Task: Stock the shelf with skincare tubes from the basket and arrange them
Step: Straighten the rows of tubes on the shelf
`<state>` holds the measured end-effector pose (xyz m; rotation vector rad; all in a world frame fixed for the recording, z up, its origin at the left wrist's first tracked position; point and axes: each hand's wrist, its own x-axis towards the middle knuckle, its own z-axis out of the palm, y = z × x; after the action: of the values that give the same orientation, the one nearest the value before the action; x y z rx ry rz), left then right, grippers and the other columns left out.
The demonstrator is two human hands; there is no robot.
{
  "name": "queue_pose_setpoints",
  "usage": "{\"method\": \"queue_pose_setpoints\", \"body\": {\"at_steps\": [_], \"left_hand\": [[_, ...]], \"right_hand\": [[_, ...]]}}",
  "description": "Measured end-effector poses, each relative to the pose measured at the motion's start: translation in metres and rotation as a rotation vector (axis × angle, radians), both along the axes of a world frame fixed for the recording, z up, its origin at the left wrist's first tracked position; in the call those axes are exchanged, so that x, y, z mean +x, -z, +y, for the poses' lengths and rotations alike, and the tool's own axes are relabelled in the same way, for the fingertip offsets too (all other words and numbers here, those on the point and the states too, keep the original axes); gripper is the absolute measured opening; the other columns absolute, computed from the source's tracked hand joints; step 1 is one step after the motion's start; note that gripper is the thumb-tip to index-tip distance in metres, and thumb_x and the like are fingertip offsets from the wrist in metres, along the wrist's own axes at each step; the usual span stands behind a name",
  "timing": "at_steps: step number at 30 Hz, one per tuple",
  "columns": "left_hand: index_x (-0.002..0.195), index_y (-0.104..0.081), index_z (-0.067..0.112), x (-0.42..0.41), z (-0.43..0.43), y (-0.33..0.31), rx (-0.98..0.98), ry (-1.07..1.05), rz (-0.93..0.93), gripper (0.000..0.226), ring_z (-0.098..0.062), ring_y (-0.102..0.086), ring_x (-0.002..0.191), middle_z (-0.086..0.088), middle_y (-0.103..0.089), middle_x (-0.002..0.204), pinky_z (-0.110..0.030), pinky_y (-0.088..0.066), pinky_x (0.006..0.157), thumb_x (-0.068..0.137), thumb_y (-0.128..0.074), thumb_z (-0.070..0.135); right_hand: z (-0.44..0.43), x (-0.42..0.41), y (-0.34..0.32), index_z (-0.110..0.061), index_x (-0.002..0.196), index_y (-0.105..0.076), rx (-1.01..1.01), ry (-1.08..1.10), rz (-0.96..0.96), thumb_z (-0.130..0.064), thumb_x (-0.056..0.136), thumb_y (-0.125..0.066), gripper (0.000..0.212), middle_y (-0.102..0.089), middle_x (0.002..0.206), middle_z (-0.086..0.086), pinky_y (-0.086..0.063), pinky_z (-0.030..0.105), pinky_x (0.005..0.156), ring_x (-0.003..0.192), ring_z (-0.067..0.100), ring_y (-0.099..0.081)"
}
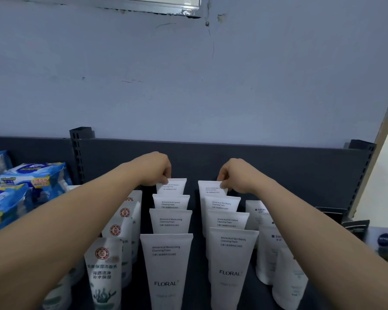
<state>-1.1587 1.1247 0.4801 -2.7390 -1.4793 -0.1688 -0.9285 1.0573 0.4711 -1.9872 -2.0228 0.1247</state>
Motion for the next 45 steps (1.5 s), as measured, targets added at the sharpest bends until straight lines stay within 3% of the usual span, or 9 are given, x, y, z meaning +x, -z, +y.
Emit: {"method": "queue_pose_setpoints", "body": {"at_steps": [8,15,19,22,25,33,38,42,45], "left_hand": [[0.098,-0.072,0.015,-0.005,-0.014,0.004,0.001,0.025,-0.010,0.014,-0.010,-0.061,0.080,0.009,-0.065,0.086,-0.026,-0.051,0.078,0.088,-0.065,0.021],[0.114,-0.068,0.019,-0.004,-0.025,-0.001,-0.007,0.010,-0.026,0.027,-0.014,-0.062,0.100,0.005,-0.066,0.116,-0.035,-0.051,0.092,0.092,-0.057,0.030],[0.125,-0.060,0.021,0.008,-0.054,-0.018,0.113,0.032,-0.160,0.037,-0.016,-0.056,0.114,0.005,-0.060,0.128,-0.035,-0.045,0.099,0.094,-0.051,0.039],[0.127,-0.058,0.023,0.030,-0.092,-0.028,0.124,0.104,-0.341,0.039,-0.012,-0.058,0.109,0.007,-0.063,0.122,-0.032,-0.046,0.097,0.093,-0.053,0.041],[0.124,-0.060,0.025,0.060,-0.129,-0.029,0.098,0.208,-0.390,0.037,-0.008,-0.059,0.104,0.010,-0.065,0.116,-0.030,-0.048,0.095,0.091,-0.055,0.041],[0.109,-0.068,0.015,0.131,-0.184,-0.009,0.051,0.366,-0.230,0.031,-0.017,-0.063,0.093,0.001,-0.068,0.103,-0.039,-0.053,0.084,0.092,-0.054,0.036],[0.109,-0.065,0.017,0.166,-0.193,0.014,-0.018,0.371,-0.091,0.028,-0.020,-0.060,0.092,0.003,-0.063,0.104,-0.035,-0.052,0.079,0.091,-0.054,0.035],[0.080,-0.060,0.009,0.181,-0.194,0.036,-0.035,0.294,-0.024,0.019,-0.023,-0.059,0.079,-0.003,-0.062,0.087,-0.033,-0.048,0.065,0.088,-0.055,0.025],[0.096,-0.066,0.008,0.187,-0.193,0.048,-0.083,0.230,-0.002,0.022,-0.025,-0.064,0.087,-0.005,-0.066,0.096,-0.036,-0.053,0.072,0.086,-0.059,0.027]], "right_hand": [[-0.012,0.001,0.002,-0.011,0.089,-0.072,-0.029,0.013,0.020,-0.006,0.084,-0.066,0.009,-0.064,0.074,-0.007,-0.056,0.032,0.077,0.081,0.019,-0.067],[-0.026,0.009,-0.005,-0.018,0.119,-0.064,0.044,-0.016,0.003,-0.018,0.090,-0.063,0.029,-0.064,0.114,-0.002,-0.046,0.027,0.087,0.100,0.016,-0.059],[-0.056,0.031,-0.016,-0.023,0.122,-0.062,0.103,0.008,0.025,-0.024,0.090,-0.062,0.032,-0.063,0.124,-0.007,-0.045,0.029,0.098,0.110,0.013,-0.059],[-0.085,0.054,-0.019,-0.025,0.125,-0.061,0.144,0.034,-0.004,-0.026,0.090,-0.062,0.035,-0.060,0.128,-0.009,-0.041,0.024,0.097,0.115,0.011,-0.057],[-0.115,0.077,-0.019,-0.027,0.125,-0.060,0.154,0.076,-0.062,-0.027,0.089,-0.062,0.036,-0.060,0.129,-0.010,-0.039,0.022,0.094,0.116,0.010,-0.055],[-0.183,0.126,-0.004,-0.024,0.128,-0.058,0.110,0.227,-0.138,-0.026,0.089,-0.064,0.040,-0.058,0.133,-0.007,-0.039,0.027,0.099,0.120,0.014,-0.054],[-0.206,0.143,0.009,-0.021,0.126,-0.058,0.065,0.297,-0.159,-0.022,0.088,-0.064,0.039,-0.061,0.128,0.000,-0.046,0.034,0.094,0.114,0.021,-0.056],[-0.209,0.150,0.019,-0.017,0.134,-0.052,0.062,0.312,-0.170,-0.012,0.090,-0.058,0.045,-0.056,0.135,0.003,-0.042,0.036,0.100,0.123,0.024,-0.051],[-0.204,0.158,0.025,-0.019,0.130,-0.054,0.029,0.276,-0.181,-0.005,0.088,-0.051,0.045,-0.059,0.130,0.004,-0.045,0.039,0.096,0.117,0.026,-0.055]]}}
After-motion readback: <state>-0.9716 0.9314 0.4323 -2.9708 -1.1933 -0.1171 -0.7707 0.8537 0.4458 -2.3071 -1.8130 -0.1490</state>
